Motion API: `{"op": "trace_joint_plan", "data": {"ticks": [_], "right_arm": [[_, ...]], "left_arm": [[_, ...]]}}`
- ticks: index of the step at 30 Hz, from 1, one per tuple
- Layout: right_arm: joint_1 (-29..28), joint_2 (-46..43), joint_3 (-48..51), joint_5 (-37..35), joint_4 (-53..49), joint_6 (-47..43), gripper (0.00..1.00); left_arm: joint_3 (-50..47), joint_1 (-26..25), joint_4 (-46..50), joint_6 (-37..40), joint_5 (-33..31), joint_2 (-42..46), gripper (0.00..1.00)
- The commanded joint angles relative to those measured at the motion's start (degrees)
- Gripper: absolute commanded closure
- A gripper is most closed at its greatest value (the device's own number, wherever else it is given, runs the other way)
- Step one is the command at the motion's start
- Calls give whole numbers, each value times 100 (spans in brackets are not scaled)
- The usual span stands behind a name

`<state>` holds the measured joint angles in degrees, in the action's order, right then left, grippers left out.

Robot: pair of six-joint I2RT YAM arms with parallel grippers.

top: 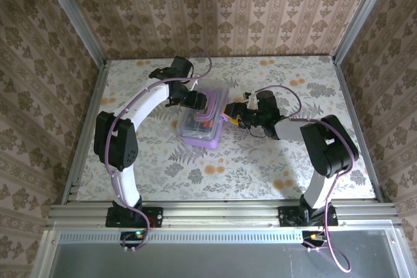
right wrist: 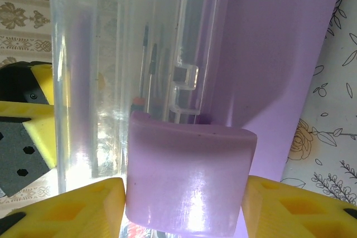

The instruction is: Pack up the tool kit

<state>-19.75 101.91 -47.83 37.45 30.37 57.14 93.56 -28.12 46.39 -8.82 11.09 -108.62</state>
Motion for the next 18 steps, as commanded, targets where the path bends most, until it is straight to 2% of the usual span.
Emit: {"op": "trace_joint_plan", "data": {"ticks": [1, 18], "right_arm": [[46, 150, -24, -172, -28, -108, 42], [24, 330, -163, -130, 22, -59, 44]], "left_arm": [[-235, -62, 476, 79, 112, -477, 48], [-239, -110, 473, 73, 119, -489, 48]]}}
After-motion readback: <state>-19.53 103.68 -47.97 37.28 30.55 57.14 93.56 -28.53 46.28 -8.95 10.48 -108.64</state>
